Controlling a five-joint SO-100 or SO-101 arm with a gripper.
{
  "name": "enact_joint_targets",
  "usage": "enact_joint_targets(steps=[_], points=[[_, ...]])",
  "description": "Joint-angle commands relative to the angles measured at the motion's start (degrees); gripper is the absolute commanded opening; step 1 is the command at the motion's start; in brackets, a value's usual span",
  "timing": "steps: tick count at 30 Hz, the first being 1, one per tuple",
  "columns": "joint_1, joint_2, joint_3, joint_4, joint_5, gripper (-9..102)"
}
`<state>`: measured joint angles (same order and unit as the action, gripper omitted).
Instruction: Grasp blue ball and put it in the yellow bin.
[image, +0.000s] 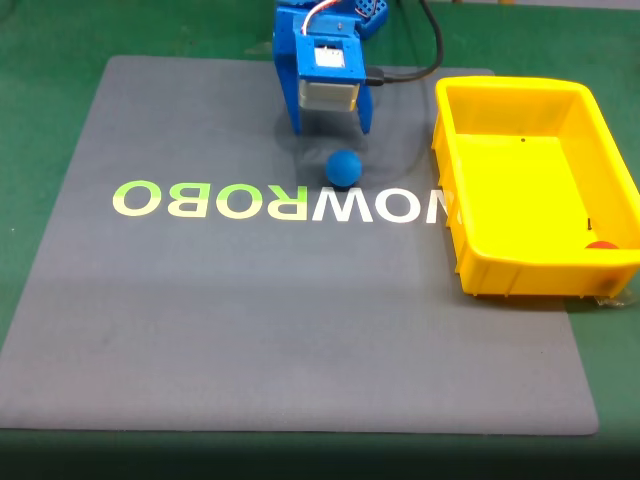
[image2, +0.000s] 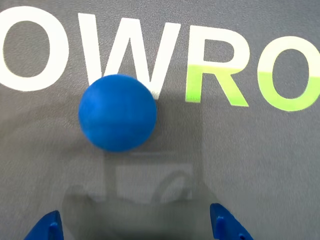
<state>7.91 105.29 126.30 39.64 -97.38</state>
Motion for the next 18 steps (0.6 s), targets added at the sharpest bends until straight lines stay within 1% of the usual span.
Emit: enact_joint_targets(steps=[1,10,18], points=[[-0.5,-2.1,-6.1,-2.0,1.3,34],[-2.8,-11.4,-14.3,-3.0,3.6,34],[-4.1,-16.1,-17.1,-4.0,4.0,33]])
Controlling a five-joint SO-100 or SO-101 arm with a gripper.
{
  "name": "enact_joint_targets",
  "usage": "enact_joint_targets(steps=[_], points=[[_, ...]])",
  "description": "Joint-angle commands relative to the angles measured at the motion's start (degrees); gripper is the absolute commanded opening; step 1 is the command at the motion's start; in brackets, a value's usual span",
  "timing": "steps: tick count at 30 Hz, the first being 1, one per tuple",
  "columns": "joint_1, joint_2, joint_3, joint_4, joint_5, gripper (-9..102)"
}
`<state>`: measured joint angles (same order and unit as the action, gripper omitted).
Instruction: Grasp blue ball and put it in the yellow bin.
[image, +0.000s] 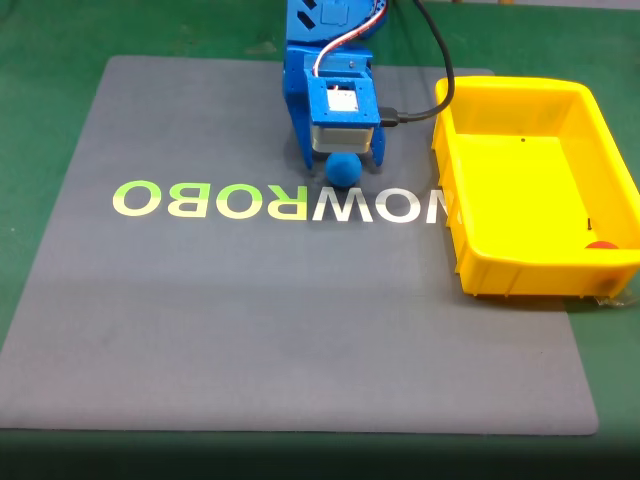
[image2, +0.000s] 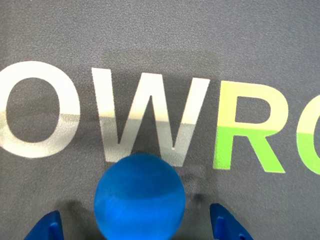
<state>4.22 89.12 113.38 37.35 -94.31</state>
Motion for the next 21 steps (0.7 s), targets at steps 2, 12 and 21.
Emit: enact_joint_targets(steps=[2,12,21], points=[[-0.5,-0.7,-4.6,-1.8,1.1,33],[-0.6,-4.2,-7.1,-2.1,1.9,33],[-1.1,-6.1,-8.5,-2.2,2.6,29]])
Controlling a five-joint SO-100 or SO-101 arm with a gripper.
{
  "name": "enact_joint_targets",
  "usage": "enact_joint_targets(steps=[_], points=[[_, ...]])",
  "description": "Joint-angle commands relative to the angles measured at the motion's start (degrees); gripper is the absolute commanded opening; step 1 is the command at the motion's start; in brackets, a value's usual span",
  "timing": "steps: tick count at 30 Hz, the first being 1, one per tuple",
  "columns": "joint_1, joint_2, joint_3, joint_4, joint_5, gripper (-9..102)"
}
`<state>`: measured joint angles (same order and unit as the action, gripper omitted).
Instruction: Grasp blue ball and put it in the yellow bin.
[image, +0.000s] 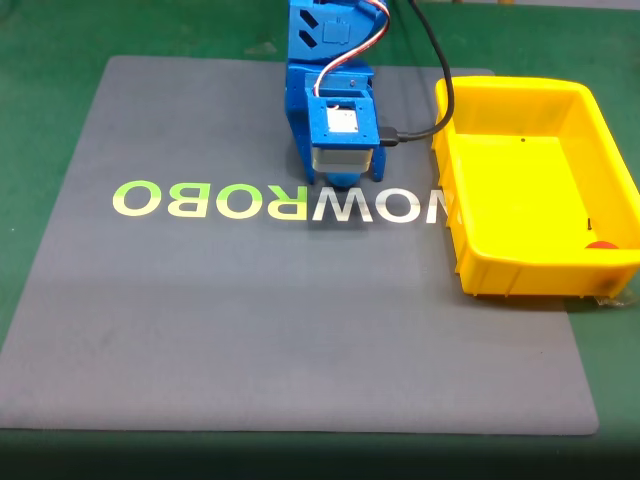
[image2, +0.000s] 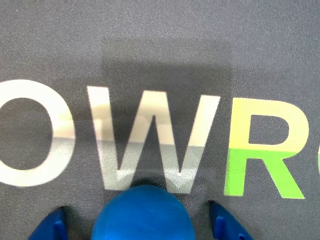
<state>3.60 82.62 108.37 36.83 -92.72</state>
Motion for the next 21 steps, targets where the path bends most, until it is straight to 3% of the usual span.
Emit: enact_joint_targets(steps=[1,7,21], points=[[-0.6,0.4,-3.5,-1.7,1.1,26],[-0.4,0.4,-3.6,-2.0,2.2,0],[-0.8,4.4,-3.4,-3.5,1.7,0]])
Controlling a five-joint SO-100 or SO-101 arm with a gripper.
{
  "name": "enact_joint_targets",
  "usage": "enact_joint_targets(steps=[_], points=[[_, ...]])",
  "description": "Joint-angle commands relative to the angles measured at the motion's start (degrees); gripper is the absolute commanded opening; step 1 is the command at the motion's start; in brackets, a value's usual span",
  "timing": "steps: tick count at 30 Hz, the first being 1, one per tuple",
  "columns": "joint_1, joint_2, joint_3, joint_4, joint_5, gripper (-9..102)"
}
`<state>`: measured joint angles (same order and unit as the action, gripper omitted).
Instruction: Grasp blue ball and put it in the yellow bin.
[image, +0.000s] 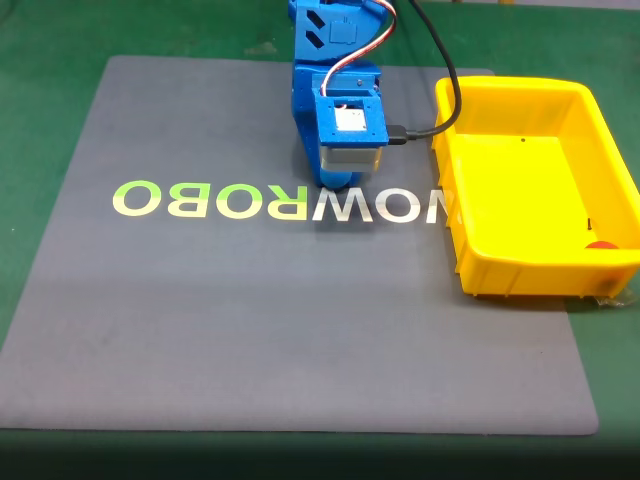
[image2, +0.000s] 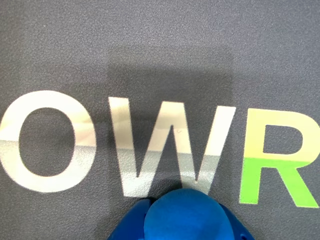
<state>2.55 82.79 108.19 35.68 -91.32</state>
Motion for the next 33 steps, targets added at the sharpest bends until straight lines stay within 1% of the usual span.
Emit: enact_joint_targets(steps=[1,7,13,19,25,33], points=[[-0.2,5.9,-3.3,-3.0,0.3,0],[-4.0,15.6,-3.4,-8.6,0.4,0],[-10.8,23.9,-3.4,-11.6,0.9,0],[-20.1,28.6,-3.4,-11.5,0.2,0],[-28.0,28.8,-2.6,-11.1,0.4,1],[-33.2,27.0,-2.5,-10.4,0.6,1]])
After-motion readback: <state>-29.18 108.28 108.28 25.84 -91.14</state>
